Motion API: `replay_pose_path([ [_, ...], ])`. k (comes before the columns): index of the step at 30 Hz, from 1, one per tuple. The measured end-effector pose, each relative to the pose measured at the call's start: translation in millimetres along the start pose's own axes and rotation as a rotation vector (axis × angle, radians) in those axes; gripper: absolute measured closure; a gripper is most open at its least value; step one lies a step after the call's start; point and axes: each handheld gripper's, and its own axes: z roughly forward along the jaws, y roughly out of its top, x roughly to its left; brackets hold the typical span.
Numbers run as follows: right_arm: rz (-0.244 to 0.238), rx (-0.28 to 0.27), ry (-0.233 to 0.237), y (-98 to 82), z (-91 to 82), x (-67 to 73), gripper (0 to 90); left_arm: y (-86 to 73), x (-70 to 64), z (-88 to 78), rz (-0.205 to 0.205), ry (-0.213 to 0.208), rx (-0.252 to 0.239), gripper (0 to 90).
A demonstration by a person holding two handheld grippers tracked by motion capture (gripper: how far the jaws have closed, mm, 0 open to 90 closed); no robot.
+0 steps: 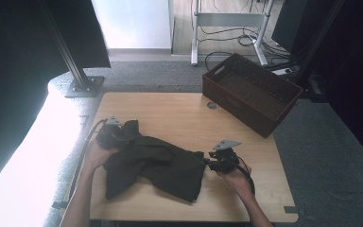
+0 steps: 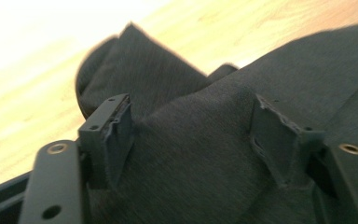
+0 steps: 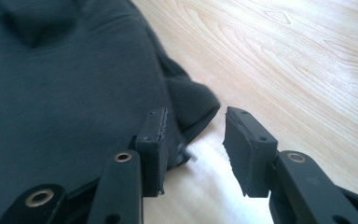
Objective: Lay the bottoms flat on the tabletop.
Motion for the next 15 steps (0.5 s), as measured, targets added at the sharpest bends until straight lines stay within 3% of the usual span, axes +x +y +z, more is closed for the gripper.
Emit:
replay_pose_path([
  [7, 0.000, 0.000, 0.073, -13.2, -16.0, 30.2, 56.7, -19.9, -4.9, 15.2, -0.007, -0.014, 0.042, 44.6],
  [15, -0.019, -0.004, 0.156, -26.2, -24.1, 70.5, 62.6, -38.7, -27.2, 7.5, 0.003, 0.046, 0.055, 50.3],
])
